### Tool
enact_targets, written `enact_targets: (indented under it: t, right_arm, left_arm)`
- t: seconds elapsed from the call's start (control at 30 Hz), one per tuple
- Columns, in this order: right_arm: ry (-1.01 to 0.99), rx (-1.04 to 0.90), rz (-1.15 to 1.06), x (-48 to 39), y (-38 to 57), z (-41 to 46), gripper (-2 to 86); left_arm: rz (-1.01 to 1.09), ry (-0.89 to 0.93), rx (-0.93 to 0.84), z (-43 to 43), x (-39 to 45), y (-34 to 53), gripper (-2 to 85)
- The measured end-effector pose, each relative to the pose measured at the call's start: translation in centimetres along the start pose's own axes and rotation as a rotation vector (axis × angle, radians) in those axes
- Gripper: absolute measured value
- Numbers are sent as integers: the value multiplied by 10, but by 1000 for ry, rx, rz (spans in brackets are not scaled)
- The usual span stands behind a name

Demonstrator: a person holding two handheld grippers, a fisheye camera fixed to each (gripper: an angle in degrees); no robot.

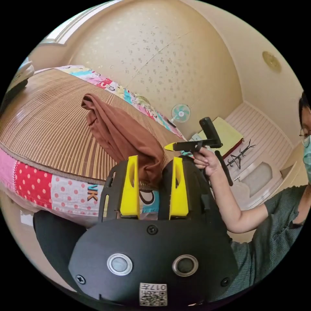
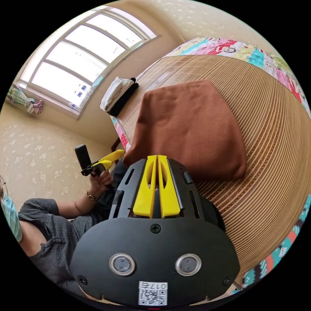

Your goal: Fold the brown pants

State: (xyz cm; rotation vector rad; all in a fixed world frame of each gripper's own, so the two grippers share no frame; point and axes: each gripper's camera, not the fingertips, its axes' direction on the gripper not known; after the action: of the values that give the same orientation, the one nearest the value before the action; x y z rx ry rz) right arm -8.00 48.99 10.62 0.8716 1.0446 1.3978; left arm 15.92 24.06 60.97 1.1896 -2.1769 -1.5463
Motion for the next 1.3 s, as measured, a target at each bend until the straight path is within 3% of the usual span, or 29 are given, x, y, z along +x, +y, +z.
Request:
enact_targets:
  t: [0.17, 0.4, 0.6, 0.67, 0.77, 0.83, 0.97, 1.13, 1.3]
  right_arm:
    - [193, -86, 20, 7, 2, 67, 7]
    - [600, -144, -3, 3, 16, 163, 27]
    - [620, 25, 20, 56, -5, 148, 144]
    - [485, -35, -3, 91, -28, 163, 174]
    - [285, -357, -31, 158, -56, 253, 195]
    - [345, -407, -120, 163, -54, 309, 196]
    - [420, -579, -72, 151, -78, 356, 181]
    - [574, -806, -54, 118, -107, 442, 139]
    - [521, -788, -19, 87, -128, 479, 118]
  left_arm:
    - [-9, -345, -292, 67, 27, -29, 64]
    - [-381, -14, -106, 16, -43, -7, 40]
    - [-304, -104, 3, -13, -23, -32, 65]
    - [-276, -159, -4, -11, -17, -40, 66]
    - [-223, -251, 29, -10, -10, -44, 65]
    - [-184, -325, 50, -9, -6, -43, 63]
    - [-157, -449, 8, 3, -15, -40, 44]
    - [-242, -426, 100, -18, -40, -48, 40]
    - [-340, -415, 241, -62, -69, -50, 41]
